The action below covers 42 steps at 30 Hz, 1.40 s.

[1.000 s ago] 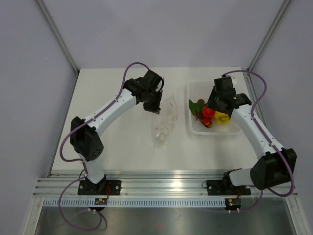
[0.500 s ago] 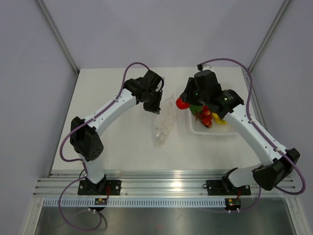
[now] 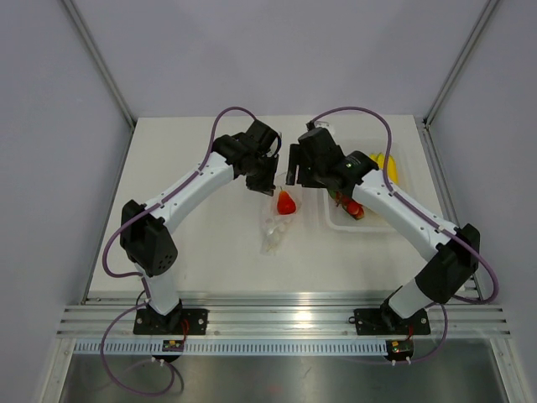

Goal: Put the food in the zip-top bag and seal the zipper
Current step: Place the fake fruit in the zipper food storage bag, then pick up the fake fruit from the bin.

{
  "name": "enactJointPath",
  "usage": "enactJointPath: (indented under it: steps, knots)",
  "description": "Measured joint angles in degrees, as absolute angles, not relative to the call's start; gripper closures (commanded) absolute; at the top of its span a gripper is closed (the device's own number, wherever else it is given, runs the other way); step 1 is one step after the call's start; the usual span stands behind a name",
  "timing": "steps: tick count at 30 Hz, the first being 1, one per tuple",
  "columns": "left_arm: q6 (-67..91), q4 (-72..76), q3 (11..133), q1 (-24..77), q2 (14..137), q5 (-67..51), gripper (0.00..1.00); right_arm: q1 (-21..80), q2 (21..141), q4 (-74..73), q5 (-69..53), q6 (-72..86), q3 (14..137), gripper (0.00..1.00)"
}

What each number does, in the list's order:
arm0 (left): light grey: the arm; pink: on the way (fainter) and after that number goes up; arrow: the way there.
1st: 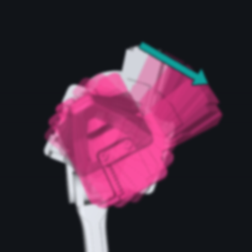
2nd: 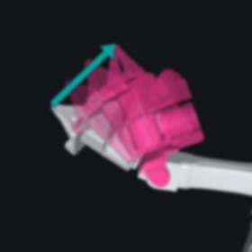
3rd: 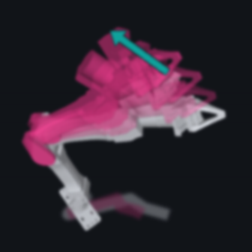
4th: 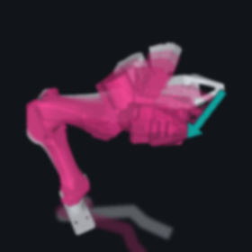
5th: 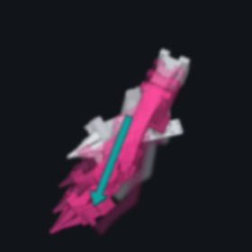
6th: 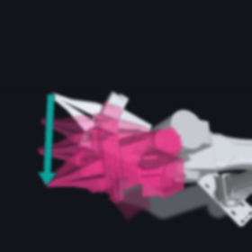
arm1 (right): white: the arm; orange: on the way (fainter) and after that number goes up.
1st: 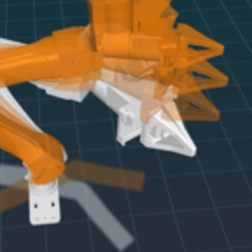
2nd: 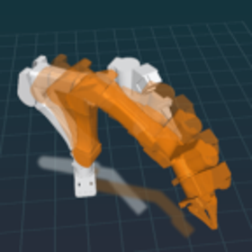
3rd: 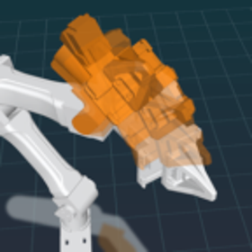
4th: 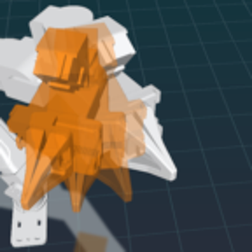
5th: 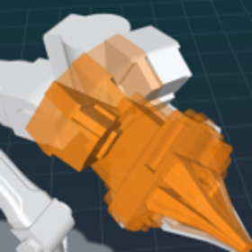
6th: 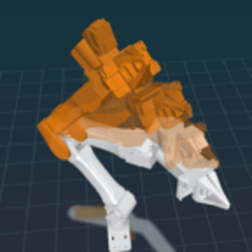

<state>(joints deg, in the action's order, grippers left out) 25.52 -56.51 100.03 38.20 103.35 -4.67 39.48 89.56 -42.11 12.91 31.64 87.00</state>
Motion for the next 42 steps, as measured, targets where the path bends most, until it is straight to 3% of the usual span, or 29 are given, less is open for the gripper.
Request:
enactJointPath:
  steps: [8, 11, 14, 24, 29, 40, 42]
  knots:
    - [25.6, -56.5, 100.0, 38.2, 103.4, -4.7, 1.00, 31.0, 82.4, -42.7, 16.4, 31.5, 83.3, 0.40]
    - [25.6, -56.5, 100.0, 38.2, 103.4, -4.7, 1.00, 23.4, 80.9, -42.3, 15.1, 31.7, 78.0, 0.39]
    - [25.6, -56.5, 100.0, 38.2, 103.4, -4.8, 1.00, 20.2, 82.3, -42.8, 13.6, 32.0, 75.1, 0.31]
    - [25.5, -56.4, 100.0, 38.2, 103.4, -4.8, 1.00, 20.1, 89.1, -43.9, 11.2, 31.6, 72.2, 0.41]
    - [25.6, -56.3, 100.0, 38.2, 103.4, -4.8, 1.00, 20.1, 91.0, -44.3, 9.3, 30.4, 72.2, 0.55]
    - [25.5, -56.0, 100.0, 38.2, 103.4, -4.8, 1.00, 20.1, 95.4, -43.8, 6.9, 29.4, 72.2, 0.52]
    - [25.6, -56.0, 100.0, 38.2, 103.4, -4.8, 1.00, 20.1, 96.5, -43.4, 6.5, 29.3, 72.2, 0.57]
